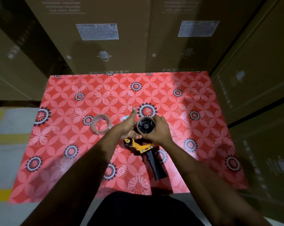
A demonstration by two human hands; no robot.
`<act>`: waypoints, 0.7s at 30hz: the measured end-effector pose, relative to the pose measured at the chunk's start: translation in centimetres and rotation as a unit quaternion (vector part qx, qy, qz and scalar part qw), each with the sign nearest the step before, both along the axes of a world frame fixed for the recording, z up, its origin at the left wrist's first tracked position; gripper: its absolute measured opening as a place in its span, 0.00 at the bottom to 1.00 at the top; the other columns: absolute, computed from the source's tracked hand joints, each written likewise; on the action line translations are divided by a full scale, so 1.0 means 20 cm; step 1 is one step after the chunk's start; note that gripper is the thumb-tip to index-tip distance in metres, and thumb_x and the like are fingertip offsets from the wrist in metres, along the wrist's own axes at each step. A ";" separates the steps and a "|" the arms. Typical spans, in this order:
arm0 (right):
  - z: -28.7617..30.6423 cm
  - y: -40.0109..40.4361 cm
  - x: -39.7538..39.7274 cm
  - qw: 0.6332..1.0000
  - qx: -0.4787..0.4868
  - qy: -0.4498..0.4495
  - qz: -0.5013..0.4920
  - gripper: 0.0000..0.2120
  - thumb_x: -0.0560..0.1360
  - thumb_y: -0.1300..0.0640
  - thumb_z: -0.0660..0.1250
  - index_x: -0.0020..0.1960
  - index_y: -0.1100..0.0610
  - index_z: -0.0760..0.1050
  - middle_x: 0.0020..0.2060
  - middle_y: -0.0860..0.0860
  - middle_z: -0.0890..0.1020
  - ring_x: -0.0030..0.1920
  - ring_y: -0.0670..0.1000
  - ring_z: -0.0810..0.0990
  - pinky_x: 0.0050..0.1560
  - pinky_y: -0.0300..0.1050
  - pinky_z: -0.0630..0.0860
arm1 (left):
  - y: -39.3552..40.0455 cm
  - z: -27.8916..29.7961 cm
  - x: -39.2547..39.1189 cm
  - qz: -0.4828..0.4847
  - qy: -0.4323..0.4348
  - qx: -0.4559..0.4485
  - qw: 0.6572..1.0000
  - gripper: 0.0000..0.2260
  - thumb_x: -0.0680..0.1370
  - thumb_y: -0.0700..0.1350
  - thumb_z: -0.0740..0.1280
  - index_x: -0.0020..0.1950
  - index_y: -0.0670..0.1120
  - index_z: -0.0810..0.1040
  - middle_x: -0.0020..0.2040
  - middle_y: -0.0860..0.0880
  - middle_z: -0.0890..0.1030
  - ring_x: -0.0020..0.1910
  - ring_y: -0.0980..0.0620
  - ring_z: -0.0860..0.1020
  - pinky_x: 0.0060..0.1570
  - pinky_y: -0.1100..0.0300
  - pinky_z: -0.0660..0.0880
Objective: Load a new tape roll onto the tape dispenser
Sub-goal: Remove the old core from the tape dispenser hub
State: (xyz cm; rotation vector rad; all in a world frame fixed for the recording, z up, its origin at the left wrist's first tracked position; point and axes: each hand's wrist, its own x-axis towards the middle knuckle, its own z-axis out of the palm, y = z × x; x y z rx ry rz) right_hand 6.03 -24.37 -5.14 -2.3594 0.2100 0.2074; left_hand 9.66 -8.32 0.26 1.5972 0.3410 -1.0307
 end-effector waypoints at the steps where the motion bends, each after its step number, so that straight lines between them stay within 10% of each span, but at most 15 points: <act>1: 0.00 0.00 -0.01 1.000 0.008 -0.006 -0.004 0.39 0.58 0.43 0.82 0.62 0.57 0.71 0.53 0.52 0.74 0.52 0.51 0.74 0.49 0.41 0.70 | 0.00 -0.02 0.00 0.009 0.002 -0.005 1.000 0.46 0.77 0.74 0.41 0.81 0.39 0.53 0.51 0.37 0.83 0.32 0.50 0.80 0.29 0.62 0.78; 7: -0.03 0.01 -0.03 0.999 0.031 -0.022 -0.009 0.41 0.55 0.41 0.77 0.64 0.54 0.73 0.55 0.51 0.79 0.56 0.52 0.77 0.50 0.42 0.73 | 0.01 -0.07 0.01 0.055 0.038 -0.025 0.997 0.51 0.75 0.76 0.41 0.72 0.33 0.70 0.46 0.39 0.82 0.29 0.51 0.80 0.27 0.63 0.76; 21: -0.04 0.02 -0.05 0.999 0.016 -0.014 -0.033 0.44 0.56 0.36 0.78 0.64 0.56 0.72 0.54 0.52 0.72 0.55 0.53 0.75 0.52 0.46 0.76 | -0.03 -0.05 -0.01 0.065 0.039 -0.005 0.997 0.46 0.78 0.73 0.39 0.67 0.33 0.71 0.32 0.46 0.79 0.26 0.55 0.73 0.23 0.63 0.67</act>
